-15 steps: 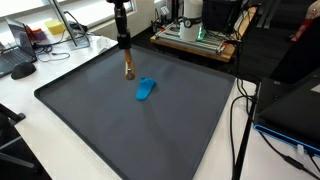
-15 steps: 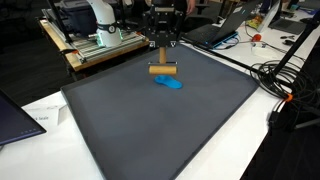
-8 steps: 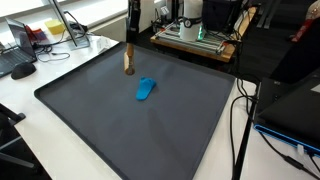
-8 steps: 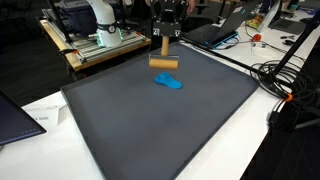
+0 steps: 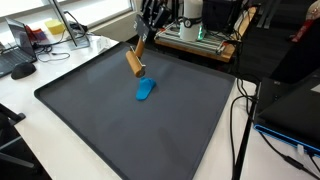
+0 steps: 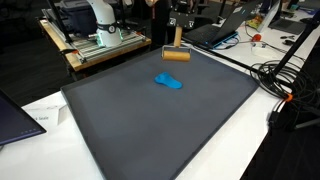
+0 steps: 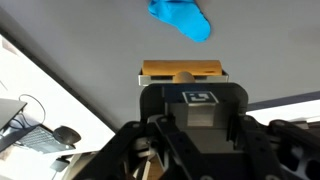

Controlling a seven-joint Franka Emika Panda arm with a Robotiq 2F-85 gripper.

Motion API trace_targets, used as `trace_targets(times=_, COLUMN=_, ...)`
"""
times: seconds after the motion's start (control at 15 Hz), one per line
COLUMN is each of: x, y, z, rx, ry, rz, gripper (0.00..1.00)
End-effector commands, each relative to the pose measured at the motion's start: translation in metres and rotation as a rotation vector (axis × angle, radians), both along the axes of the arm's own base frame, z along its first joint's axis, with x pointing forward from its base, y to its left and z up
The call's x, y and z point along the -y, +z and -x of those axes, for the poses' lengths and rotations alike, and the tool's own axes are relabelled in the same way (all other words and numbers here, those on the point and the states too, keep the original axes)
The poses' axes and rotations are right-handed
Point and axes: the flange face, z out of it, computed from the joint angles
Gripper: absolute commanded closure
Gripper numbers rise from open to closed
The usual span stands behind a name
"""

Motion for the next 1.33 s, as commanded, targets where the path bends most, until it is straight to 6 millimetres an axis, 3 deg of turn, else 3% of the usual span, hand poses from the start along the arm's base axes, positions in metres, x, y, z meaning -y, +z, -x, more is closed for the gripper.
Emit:
trace_targets(times=0.0, x=-0.022, y=0.007, z=0.006, rx=-0.025, ry=0.174, rz=0.094, gripper=0.78)
trace_targets(times=0.4, x=-0.047, y=0.003, z=0.010, rx=-0.126, ry=0.464, rz=0.192, gripper=0.78)
trace_targets(times=1.27, x=-0.091, y=-0.011, z=0.007, rx=-0.286, ry=0.864, rz=0.376, gripper=0.78)
